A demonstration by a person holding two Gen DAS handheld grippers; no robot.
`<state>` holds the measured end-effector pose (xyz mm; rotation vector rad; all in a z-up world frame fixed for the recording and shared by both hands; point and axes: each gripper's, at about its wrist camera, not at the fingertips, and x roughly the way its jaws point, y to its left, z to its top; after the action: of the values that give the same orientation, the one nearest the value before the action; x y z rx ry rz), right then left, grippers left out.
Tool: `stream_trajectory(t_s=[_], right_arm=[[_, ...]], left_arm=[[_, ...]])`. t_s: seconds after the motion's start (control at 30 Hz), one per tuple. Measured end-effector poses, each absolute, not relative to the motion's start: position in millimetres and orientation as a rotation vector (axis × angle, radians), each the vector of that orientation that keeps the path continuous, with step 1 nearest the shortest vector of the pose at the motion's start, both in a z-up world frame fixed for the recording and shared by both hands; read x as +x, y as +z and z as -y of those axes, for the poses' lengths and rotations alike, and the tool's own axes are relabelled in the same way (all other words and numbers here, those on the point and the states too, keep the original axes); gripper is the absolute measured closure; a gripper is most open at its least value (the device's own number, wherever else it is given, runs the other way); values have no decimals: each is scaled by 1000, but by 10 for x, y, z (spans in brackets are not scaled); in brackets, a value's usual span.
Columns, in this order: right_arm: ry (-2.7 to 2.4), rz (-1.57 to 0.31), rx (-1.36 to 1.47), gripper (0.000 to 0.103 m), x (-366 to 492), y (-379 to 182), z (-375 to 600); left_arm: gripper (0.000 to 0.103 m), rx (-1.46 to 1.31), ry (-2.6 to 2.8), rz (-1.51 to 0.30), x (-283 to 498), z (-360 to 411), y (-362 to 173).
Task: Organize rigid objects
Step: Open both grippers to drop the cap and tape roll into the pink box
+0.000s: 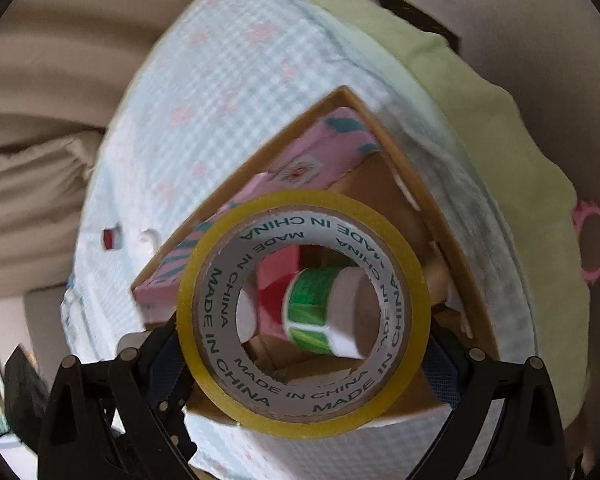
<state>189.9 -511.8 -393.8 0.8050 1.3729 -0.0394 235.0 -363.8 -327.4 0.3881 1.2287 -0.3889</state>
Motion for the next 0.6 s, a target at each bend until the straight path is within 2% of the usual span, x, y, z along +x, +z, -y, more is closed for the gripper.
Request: stream_trajectory(t_s=[0.03, 0.23, 0.6], right_arm=[[-60, -1374, 817, 0, 1897, -3954, 5129], [-61, -1278, 910, 0, 1800, -3861, 5280], [-35, -1333, 806, 0, 1771, -3771, 5076]], left_arm=[[0, 403, -387, -1223, 2350, 3649, -3258], [0, 395, -393, -1204, 2329, 3562, -3199], [0, 308, -358, -1203, 2269, 3292, -2986]])
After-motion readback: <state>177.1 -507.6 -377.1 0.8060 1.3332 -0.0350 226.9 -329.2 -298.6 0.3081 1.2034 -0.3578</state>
